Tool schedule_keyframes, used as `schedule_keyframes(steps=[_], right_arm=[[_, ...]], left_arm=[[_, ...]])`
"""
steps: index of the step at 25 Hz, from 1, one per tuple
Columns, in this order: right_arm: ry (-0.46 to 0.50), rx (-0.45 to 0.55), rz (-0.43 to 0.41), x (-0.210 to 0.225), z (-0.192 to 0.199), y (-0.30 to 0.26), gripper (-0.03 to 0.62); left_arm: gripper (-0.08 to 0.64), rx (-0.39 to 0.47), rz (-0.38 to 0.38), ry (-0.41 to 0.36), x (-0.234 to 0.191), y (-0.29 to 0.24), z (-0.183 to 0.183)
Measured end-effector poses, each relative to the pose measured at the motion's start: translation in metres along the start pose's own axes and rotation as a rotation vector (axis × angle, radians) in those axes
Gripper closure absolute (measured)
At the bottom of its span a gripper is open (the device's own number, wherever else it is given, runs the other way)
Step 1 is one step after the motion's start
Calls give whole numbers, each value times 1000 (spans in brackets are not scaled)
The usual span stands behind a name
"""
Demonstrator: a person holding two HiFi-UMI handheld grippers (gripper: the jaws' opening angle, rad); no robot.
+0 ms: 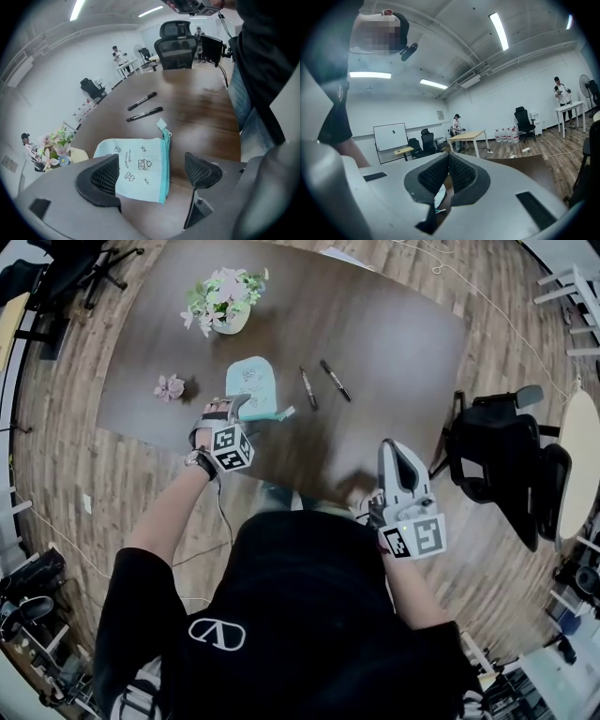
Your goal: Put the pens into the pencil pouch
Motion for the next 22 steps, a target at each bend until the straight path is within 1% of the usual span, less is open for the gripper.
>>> schedule_keyframes(steps=[6,8,9,11,12,14,17,22], right_arm=[[-4,-18,10,7,7,5,594],[-4,-21,12,8,7,5,594],[-5,-22,14,9,8,6,594],[-10,-27,19,11,9,7,594],[-13,-30,22,11,10,7,594],[-19,-37,26,11,12,7,594],[-24,-43,27,10,16,6,594],[-30,-43,33,8,18,6,594]], left_arm=[[138,-57,58,-17,-1,-37,8],[149,-74,79,-17,0,-43,13],[170,-79,87,-14,1,-45,14],[249,-87,102,-8,3,-47,17],[275,-93,111,-8,3,-48,19],[288,-105,127,-14,5,-50,21],[361,-107,152,-18,7,-51,20],[506,-120,184,-14,12,-51,21]])
Point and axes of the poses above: the fingertips, and each gripper's own axes: y backward along the fingers, x to its right, z out of its underside, the point moved 3 cm from there along y, backward along the fingers, and after that the axes turned 4 degrees about z, right-handed, at the moved point
